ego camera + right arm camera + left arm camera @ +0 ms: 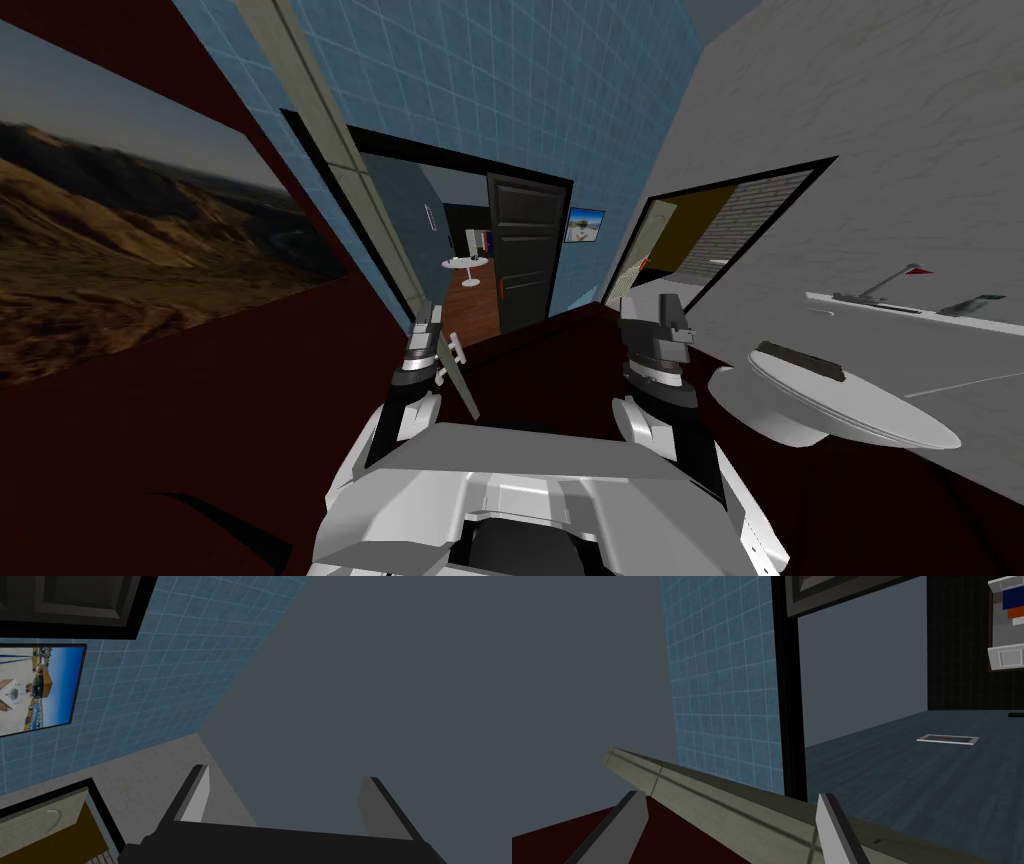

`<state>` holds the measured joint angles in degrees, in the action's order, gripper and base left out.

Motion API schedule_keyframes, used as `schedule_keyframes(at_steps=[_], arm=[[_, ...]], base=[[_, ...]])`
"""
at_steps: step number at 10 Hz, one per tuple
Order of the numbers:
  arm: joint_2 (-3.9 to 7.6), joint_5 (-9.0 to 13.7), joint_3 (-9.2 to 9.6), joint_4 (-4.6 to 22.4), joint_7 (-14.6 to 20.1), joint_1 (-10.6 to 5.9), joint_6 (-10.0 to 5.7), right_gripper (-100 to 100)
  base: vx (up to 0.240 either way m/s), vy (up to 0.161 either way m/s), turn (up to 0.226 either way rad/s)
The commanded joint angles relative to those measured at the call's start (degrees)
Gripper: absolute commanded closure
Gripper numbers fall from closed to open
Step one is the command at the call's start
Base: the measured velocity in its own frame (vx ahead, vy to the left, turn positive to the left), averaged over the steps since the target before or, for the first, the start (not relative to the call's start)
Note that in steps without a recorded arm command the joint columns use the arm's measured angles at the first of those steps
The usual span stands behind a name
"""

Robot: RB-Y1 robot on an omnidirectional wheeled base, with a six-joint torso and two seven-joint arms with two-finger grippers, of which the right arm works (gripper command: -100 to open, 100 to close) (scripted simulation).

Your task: Pull the door open

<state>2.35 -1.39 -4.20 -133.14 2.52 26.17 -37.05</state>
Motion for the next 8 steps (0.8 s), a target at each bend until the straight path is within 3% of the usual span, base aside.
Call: schedule_keyframes(at_steps=[1,5,8], arm=[[0.20,0.76,-0.15,0.85,0.76,0.05,-0.25,-100],[0.80,3.44,-0.67,3.84,3.46,0.24,-1.12,-100],[1.40,6.76,-1.32,7.54,6.80,0.47,-2.19,-100]], base=[[-0.090,-0.007,0.231],[0.076,0.004,0.321],[0.090,-0.005,0.364]])
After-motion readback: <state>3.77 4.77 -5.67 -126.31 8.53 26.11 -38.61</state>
